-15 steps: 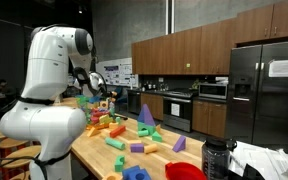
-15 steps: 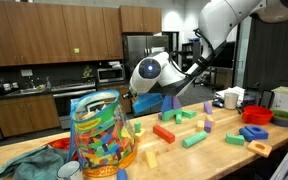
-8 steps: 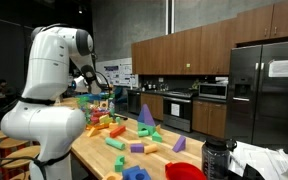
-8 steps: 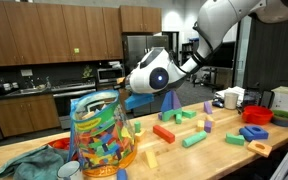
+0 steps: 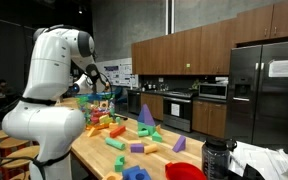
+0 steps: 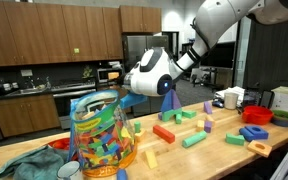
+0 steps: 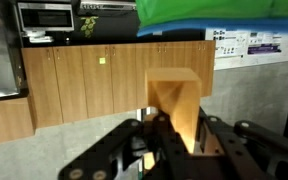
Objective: Put the blue triangle into the bag
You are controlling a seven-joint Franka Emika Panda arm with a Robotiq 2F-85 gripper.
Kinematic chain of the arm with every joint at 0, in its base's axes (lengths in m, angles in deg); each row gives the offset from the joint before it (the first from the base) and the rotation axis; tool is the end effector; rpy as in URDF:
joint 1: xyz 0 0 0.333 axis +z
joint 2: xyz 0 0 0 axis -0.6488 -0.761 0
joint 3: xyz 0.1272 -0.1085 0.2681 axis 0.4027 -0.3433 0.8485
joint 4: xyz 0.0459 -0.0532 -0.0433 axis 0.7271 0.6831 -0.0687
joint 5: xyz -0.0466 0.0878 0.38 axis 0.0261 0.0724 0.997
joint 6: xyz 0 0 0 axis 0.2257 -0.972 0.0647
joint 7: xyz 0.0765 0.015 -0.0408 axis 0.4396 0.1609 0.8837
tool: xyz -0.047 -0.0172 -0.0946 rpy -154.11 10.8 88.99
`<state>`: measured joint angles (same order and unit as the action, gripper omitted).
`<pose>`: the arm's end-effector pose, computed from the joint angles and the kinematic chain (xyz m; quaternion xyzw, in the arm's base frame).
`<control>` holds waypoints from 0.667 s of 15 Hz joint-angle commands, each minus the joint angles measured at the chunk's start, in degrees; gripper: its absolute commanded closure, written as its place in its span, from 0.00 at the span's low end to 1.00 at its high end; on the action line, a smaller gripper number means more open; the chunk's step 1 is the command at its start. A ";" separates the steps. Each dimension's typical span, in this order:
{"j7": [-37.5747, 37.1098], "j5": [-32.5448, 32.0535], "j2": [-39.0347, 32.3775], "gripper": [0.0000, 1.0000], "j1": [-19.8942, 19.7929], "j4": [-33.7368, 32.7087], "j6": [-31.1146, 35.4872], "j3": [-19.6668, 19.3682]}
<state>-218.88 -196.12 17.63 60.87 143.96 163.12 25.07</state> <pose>0.5113 0.3803 0.4011 -0.7214 -0.0428 -0.6866 0.0800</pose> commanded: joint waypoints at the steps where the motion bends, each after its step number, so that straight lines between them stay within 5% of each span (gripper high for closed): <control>1: 4.88 1.23 -2.63 0.94 -2.61 -2.37 10.81 1.21; 3: 10.35 4.46 -4.27 0.94 -3.45 -3.29 16.92 1.09; 4: 12.13 5.29 -5.02 0.51 -3.98 -3.90 19.08 1.16; 10: 21.20 12.51 -6.20 0.20 -3.97 -5.80 24.36 -0.84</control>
<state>-200.65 -185.77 12.06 57.36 139.18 184.84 24.88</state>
